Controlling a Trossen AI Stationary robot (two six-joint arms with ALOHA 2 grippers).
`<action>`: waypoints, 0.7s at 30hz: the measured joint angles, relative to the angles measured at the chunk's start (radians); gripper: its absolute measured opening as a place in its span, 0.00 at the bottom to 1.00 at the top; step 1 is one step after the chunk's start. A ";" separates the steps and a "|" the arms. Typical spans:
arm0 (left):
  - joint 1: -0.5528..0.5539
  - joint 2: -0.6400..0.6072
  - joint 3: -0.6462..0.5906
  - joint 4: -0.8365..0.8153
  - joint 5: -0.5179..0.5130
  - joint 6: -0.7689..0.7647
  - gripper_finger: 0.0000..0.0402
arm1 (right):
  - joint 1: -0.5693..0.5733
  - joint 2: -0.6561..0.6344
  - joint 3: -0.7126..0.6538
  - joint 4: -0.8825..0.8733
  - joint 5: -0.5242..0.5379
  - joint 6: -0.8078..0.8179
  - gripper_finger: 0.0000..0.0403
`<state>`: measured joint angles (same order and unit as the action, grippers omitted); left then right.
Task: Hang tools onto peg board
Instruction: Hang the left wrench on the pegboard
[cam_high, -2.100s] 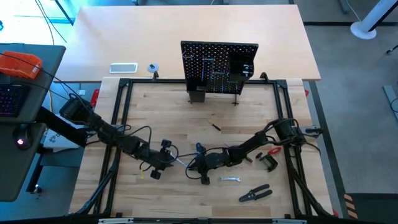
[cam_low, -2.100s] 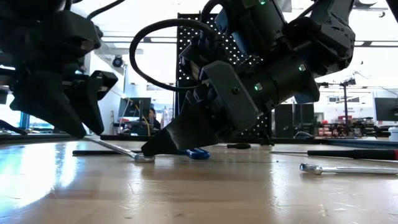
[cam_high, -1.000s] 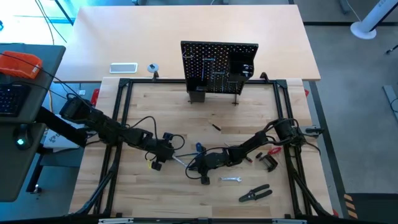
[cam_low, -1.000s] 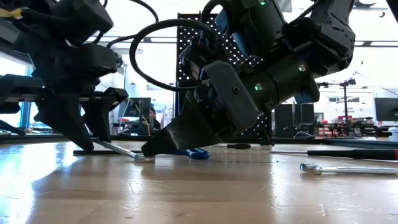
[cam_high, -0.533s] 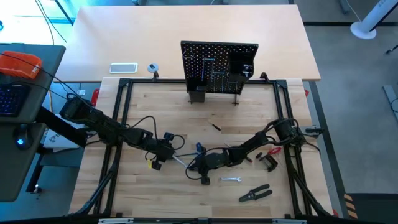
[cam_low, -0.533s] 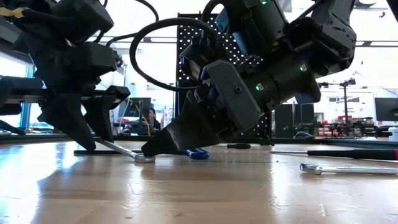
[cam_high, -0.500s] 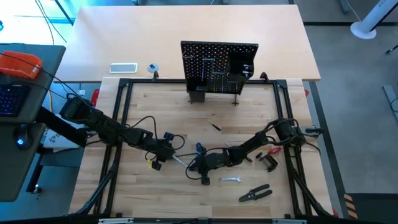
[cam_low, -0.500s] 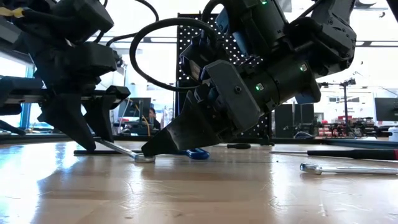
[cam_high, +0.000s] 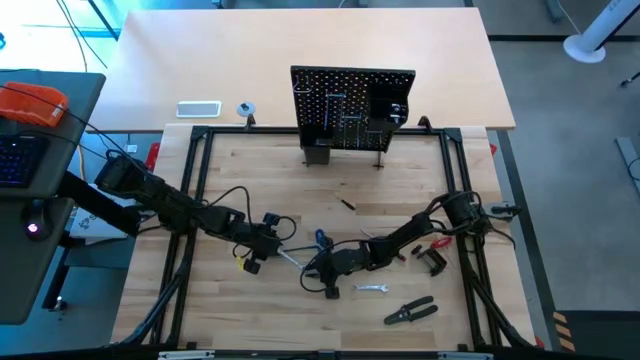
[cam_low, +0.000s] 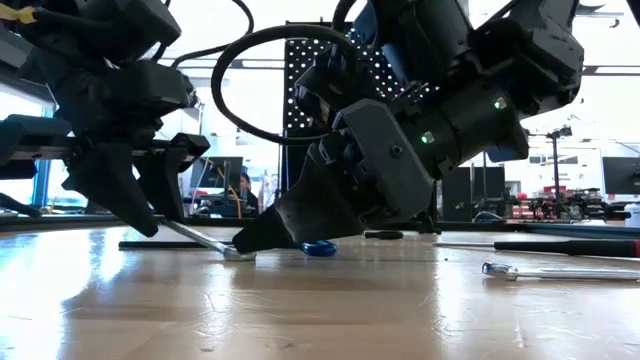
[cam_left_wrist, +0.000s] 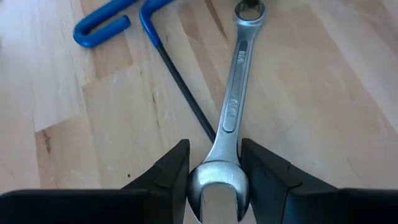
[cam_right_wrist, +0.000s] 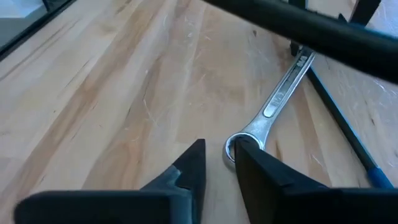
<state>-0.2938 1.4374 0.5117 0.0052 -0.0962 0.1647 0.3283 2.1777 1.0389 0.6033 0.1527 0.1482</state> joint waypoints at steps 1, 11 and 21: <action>-0.003 -0.004 0.000 0.001 -0.006 -0.005 0.29 | 0.001 -0.005 0.000 -0.012 0.005 -0.001 0.23; -0.011 -0.126 0.000 -0.043 -0.039 -0.011 0.28 | 0.036 -0.195 -0.002 -0.271 0.164 -0.009 0.35; -0.034 -0.239 0.000 -0.067 -0.125 -0.030 0.28 | 0.118 -0.401 -0.001 -0.532 0.415 0.005 0.35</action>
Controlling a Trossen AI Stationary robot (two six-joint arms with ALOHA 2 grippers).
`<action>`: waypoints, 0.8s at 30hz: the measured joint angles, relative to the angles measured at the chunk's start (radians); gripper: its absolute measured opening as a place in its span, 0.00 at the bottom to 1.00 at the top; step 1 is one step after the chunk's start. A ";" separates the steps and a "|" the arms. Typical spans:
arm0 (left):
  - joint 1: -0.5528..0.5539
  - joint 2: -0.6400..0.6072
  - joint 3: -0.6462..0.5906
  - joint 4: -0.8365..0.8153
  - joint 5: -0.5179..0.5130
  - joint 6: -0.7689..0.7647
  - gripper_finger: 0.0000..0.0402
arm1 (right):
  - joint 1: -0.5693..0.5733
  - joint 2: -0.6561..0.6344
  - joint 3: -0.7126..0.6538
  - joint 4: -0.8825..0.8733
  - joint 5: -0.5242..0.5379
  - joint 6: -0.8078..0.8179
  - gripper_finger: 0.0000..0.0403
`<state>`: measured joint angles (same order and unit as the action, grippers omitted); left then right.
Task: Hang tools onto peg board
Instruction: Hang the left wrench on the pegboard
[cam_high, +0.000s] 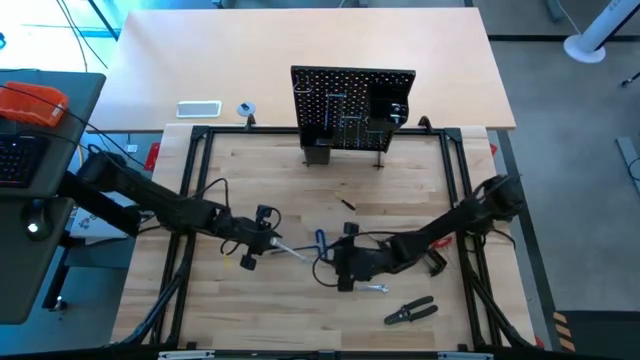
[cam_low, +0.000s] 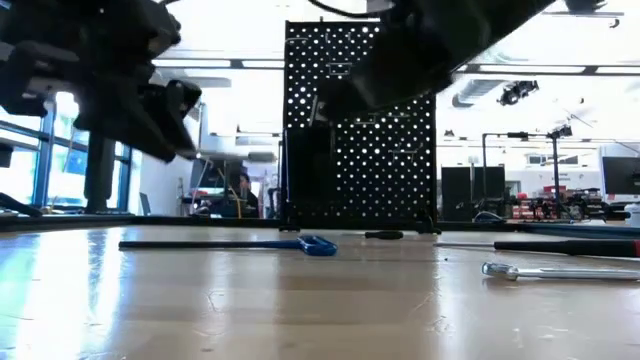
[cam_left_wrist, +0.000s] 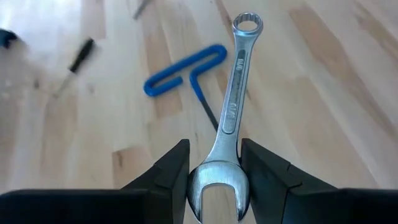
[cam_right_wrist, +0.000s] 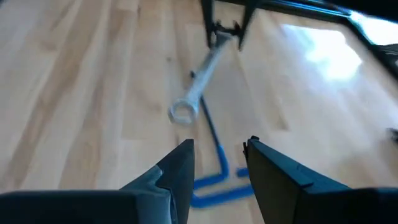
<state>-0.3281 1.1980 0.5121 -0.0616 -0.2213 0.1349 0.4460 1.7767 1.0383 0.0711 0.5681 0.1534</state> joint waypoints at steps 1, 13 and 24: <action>-0.004 -0.008 0.000 0.000 -0.012 0.000 0.28 | 0.009 -0.021 0.000 -0.026 0.028 0.008 0.35; -0.056 -0.106 0.000 0.128 -0.298 0.055 0.28 | 0.156 -0.248 0.001 -0.309 0.382 0.245 0.35; -0.062 -0.096 0.000 0.602 -0.552 0.245 0.28 | 0.208 -0.228 -0.021 -0.209 0.536 0.390 0.35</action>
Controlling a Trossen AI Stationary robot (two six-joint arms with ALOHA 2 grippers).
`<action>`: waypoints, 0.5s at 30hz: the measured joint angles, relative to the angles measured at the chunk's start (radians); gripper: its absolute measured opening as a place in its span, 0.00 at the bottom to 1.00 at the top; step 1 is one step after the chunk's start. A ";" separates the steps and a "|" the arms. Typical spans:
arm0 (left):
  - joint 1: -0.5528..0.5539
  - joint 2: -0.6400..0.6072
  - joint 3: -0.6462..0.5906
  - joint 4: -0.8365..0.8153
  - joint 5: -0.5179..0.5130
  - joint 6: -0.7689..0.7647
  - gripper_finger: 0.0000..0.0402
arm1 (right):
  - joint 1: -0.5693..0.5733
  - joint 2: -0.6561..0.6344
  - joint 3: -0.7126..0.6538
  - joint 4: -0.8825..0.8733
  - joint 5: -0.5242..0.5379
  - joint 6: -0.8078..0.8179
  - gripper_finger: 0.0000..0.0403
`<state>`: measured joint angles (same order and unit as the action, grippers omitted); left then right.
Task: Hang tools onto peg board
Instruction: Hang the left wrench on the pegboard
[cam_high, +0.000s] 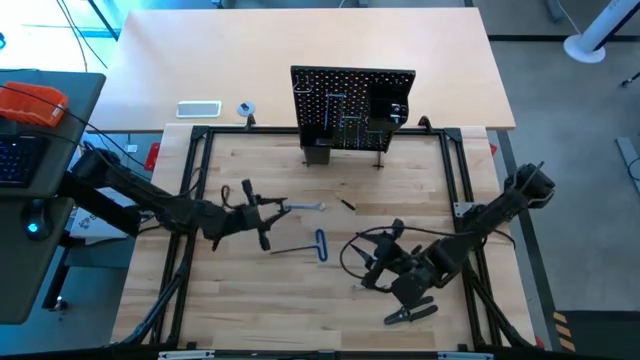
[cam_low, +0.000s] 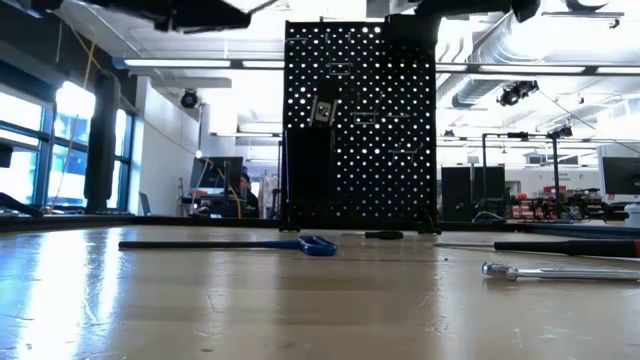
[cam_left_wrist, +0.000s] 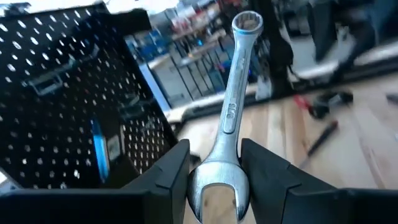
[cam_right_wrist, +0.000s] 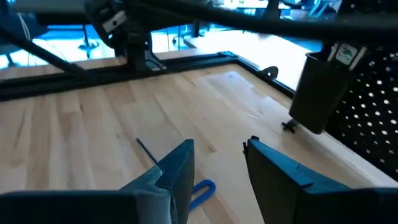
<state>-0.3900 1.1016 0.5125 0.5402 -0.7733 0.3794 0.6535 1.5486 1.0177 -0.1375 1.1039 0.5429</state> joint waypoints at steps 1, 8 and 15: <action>0.000 0.010 0.000 0.031 -0.002 0.011 0.28 | -0.005 0.012 -0.010 0.063 0.002 -0.026 0.35; 0.001 0.153 0.000 0.254 -0.066 0.072 0.28 | -0.079 0.104 -0.088 0.659 -0.114 -0.353 0.35; -0.006 0.336 0.000 0.542 -0.133 0.125 0.28 | -0.176 0.195 -0.134 1.093 -0.250 -0.496 0.35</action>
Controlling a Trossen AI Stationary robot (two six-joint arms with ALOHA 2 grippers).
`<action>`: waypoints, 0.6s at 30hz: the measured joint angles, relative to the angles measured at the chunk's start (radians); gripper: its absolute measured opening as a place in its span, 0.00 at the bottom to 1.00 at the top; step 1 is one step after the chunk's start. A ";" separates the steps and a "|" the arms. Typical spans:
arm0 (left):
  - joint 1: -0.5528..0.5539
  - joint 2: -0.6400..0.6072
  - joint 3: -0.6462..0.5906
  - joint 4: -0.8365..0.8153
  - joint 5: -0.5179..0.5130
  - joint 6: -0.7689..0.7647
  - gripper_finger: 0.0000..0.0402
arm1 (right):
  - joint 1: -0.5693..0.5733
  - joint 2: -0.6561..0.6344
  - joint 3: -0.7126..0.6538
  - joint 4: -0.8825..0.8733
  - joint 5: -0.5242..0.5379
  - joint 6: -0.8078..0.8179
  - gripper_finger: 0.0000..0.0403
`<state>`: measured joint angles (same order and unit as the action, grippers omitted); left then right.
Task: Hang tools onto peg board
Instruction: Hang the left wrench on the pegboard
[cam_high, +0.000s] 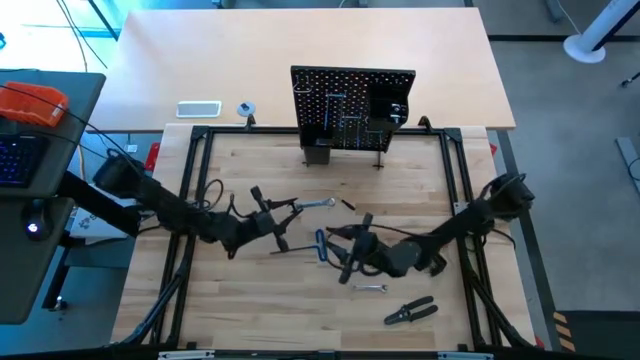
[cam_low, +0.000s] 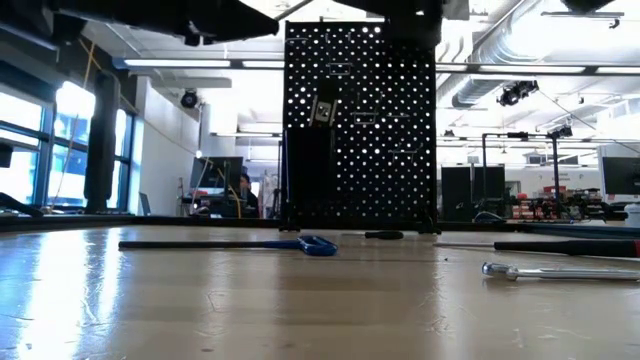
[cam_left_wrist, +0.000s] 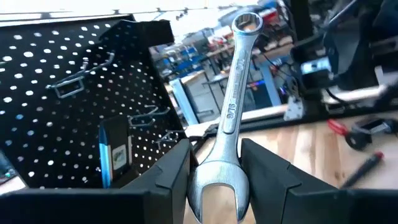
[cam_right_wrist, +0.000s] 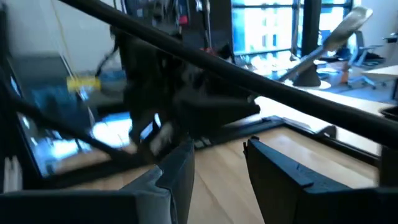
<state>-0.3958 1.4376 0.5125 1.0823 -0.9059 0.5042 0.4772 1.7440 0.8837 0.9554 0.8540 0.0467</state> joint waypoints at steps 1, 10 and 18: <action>0.000 0.021 0.000 0.042 -0.007 0.008 0.28 | -0.013 0.010 0.000 0.039 -0.027 -0.001 0.35; 0.000 0.154 0.003 0.343 -0.038 0.107 0.28 | -0.097 0.124 0.000 0.287 -0.131 0.032 0.35; -0.009 0.247 0.088 0.344 -0.059 0.210 0.28 | -0.124 0.202 0.001 0.511 -0.174 -0.054 0.35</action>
<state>-0.4047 1.6844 0.6001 1.4261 -0.9644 0.7144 0.3532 1.9458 0.8846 1.4667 0.6802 -0.0071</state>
